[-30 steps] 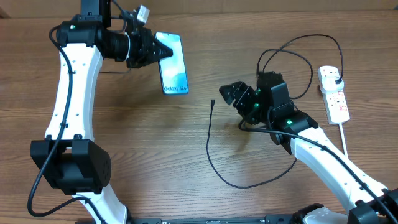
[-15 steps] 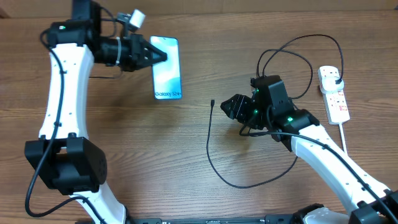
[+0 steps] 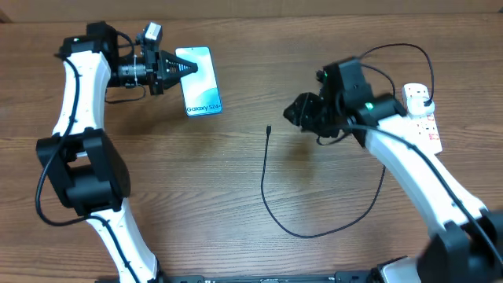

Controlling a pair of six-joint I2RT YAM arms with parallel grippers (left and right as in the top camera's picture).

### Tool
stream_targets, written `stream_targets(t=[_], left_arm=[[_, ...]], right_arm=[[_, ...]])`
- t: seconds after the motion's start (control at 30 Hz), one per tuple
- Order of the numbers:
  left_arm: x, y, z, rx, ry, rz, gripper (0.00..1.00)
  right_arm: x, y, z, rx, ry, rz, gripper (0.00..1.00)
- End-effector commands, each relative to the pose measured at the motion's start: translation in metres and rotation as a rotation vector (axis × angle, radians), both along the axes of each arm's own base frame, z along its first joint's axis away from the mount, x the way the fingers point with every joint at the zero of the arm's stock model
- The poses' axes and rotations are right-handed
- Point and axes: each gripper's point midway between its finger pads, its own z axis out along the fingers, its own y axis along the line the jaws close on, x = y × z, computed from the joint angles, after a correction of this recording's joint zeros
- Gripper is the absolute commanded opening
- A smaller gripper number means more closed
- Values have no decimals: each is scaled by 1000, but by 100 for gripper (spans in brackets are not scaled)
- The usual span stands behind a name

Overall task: Plug charger to phone and switch on socket
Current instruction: 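Lower the right gripper onto the black cable's USB-C plug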

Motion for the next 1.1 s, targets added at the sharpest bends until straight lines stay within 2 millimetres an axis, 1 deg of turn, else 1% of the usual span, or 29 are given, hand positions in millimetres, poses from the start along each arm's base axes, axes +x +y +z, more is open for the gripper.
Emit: stream_targets(t=[0.0, 0.1, 0.23, 0.4, 0.43, 0.47, 0.7, 0.77, 0.8, 1.07], left_arm=[[4, -5, 10, -140, 38, -5, 4], [5, -5, 3, -145, 68, -3, 5], [5, -5, 3, -150, 75, -3, 4], [5, -5, 4, -151, 72, -3, 4], [5, -5, 3, -151, 72, -3, 4], [5, -5, 3, -149, 72, -3, 4], [5, -5, 2, -141, 73, -3, 4], [5, -5, 2, -141, 73, -3, 4], [5, -5, 2, -141, 73, -3, 4], [5, -5, 2, -141, 73, -3, 4]], right_arm=[[16, 6, -14, -24, 31, 44, 49], [19, 12, -39, -17, 95, 56, 49], [19, 23, -73, 15, 175, 85, 48], [20, 37, -105, 55, 232, 116, 48], [21, 41, -115, 53, 240, 122, 48], [21, 42, -119, 52, 244, 125, 48], [20, 50, -139, 47, 259, 141, 48], [18, 56, -141, 63, 258, 155, 47], [18, 58, -141, 71, 259, 159, 45], [15, 58, -145, 88, 303, 93, 42]])
